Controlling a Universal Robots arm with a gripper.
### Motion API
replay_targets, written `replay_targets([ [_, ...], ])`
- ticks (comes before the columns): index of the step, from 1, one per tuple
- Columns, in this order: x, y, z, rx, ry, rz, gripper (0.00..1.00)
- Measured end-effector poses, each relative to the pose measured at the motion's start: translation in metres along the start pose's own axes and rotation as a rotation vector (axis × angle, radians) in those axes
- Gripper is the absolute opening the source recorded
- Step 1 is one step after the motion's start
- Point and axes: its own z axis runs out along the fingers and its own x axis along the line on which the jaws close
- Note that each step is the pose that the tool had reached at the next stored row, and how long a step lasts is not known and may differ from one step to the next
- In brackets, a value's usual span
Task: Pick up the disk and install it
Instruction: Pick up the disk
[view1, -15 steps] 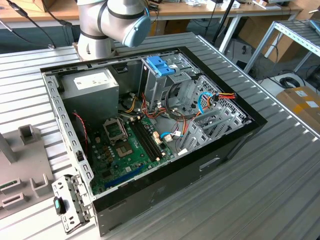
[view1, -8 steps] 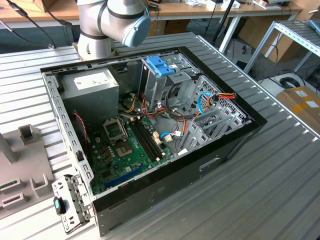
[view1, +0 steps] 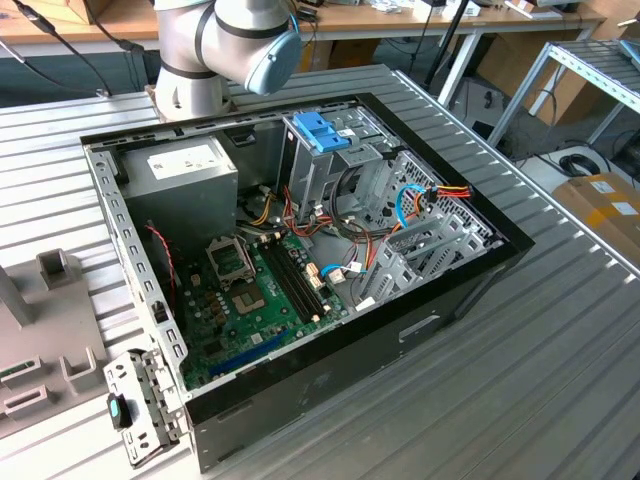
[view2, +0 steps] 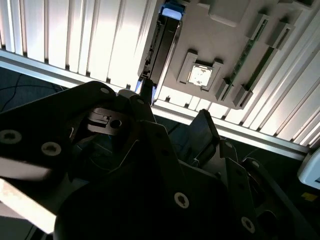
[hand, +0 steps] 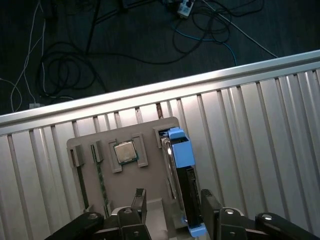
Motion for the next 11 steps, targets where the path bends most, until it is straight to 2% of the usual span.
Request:
replay_targets([
  [11, -0.0025, 0.0005, 0.0050, -0.0001, -0.0007, -0.001, 0.56],
])
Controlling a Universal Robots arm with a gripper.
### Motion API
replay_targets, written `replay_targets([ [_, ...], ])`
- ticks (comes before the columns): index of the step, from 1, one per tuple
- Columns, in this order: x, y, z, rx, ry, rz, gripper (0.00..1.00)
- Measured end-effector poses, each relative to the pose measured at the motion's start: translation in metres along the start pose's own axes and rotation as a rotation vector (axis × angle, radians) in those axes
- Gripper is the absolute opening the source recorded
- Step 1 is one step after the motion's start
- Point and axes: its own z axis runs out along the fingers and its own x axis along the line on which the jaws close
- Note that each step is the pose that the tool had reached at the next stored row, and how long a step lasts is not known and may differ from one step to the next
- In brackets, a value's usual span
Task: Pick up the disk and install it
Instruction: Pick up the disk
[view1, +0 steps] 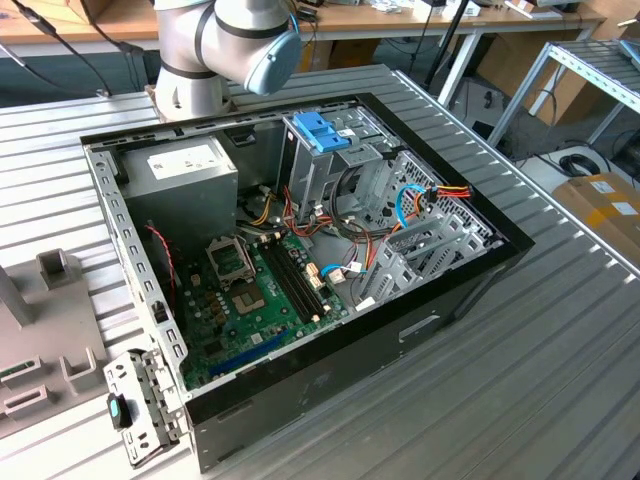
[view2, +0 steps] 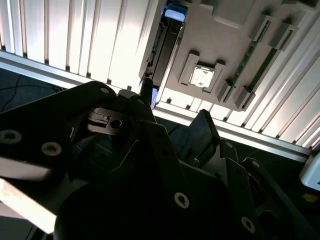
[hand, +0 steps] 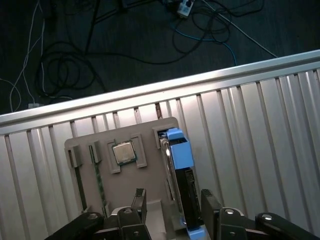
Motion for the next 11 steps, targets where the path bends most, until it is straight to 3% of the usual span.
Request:
replay_targets([
  [8, -0.0037, 0.0007, 0.0039, -0.0001, 0.0003, -0.007, 0.56],
  [11, -0.0054, 0.0010, 0.0051, -0.0008, 0.0014, -0.034, 0.56],
])
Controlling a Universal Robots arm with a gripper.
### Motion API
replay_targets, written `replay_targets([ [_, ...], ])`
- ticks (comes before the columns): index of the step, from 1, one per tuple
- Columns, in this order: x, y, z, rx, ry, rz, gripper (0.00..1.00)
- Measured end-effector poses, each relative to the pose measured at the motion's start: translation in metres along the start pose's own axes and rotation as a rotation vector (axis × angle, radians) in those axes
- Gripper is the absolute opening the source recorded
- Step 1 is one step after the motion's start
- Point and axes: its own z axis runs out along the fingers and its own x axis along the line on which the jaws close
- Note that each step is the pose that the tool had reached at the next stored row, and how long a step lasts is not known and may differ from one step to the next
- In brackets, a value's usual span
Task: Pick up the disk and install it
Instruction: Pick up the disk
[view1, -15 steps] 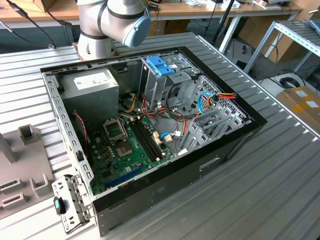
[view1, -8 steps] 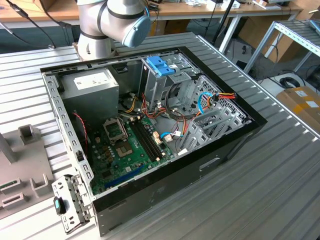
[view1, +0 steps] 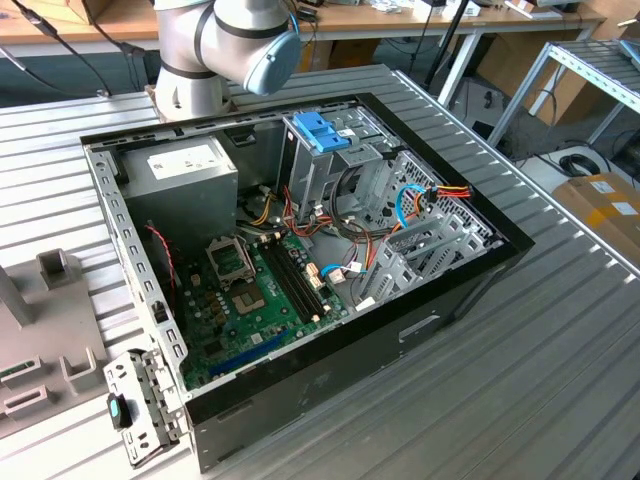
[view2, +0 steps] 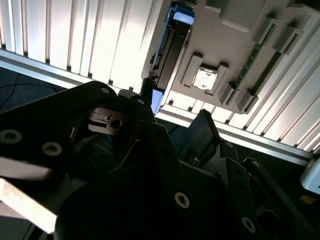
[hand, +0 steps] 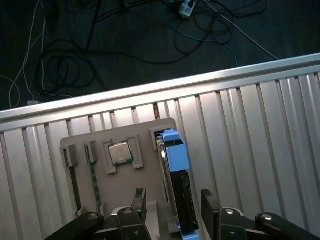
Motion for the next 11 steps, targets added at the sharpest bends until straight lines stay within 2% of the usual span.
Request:
replay_targets([
  [2, -0.0003, 0.0000, 0.0006, -0.0020, 0.0034, -0.080, 0.56],
  [4, -0.0005, 0.0001, 0.0007, -0.0030, 0.0049, -0.116, 0.56],
  [11, -0.0019, 0.0006, 0.0024, -0.0032, 0.0041, -0.121, 0.56],
])
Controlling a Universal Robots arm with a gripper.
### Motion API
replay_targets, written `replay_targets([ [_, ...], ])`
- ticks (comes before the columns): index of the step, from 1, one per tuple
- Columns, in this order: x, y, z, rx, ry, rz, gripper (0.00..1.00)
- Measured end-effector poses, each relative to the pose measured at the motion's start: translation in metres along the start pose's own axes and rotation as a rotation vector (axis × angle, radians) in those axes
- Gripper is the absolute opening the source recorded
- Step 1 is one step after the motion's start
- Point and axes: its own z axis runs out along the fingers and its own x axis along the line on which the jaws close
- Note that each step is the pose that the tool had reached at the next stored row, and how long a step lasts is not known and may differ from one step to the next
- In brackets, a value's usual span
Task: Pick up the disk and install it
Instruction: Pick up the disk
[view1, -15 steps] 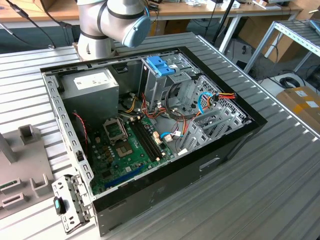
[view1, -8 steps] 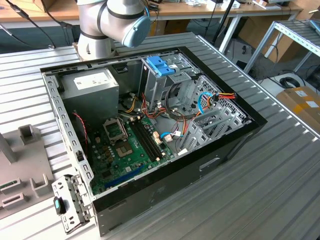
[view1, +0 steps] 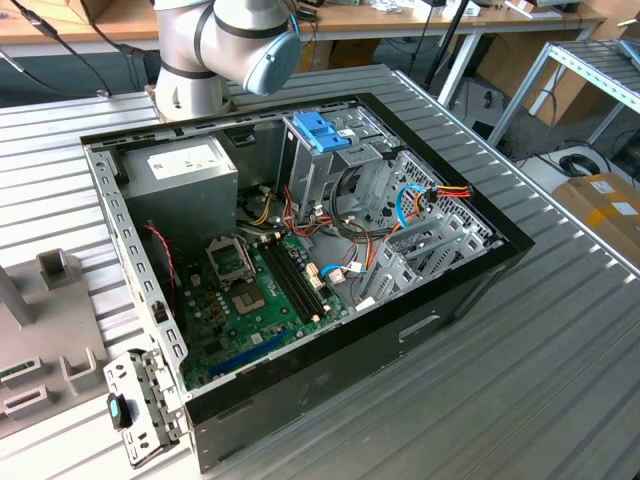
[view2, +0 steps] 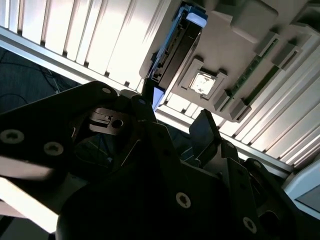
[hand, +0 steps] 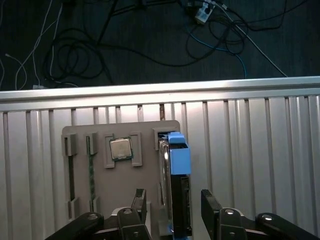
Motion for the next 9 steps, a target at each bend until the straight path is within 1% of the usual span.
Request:
replay_targets([
  [9, -0.0006, -0.0001, 0.0038, 0.0000, 0.0000, 0.000, 0.56],
])
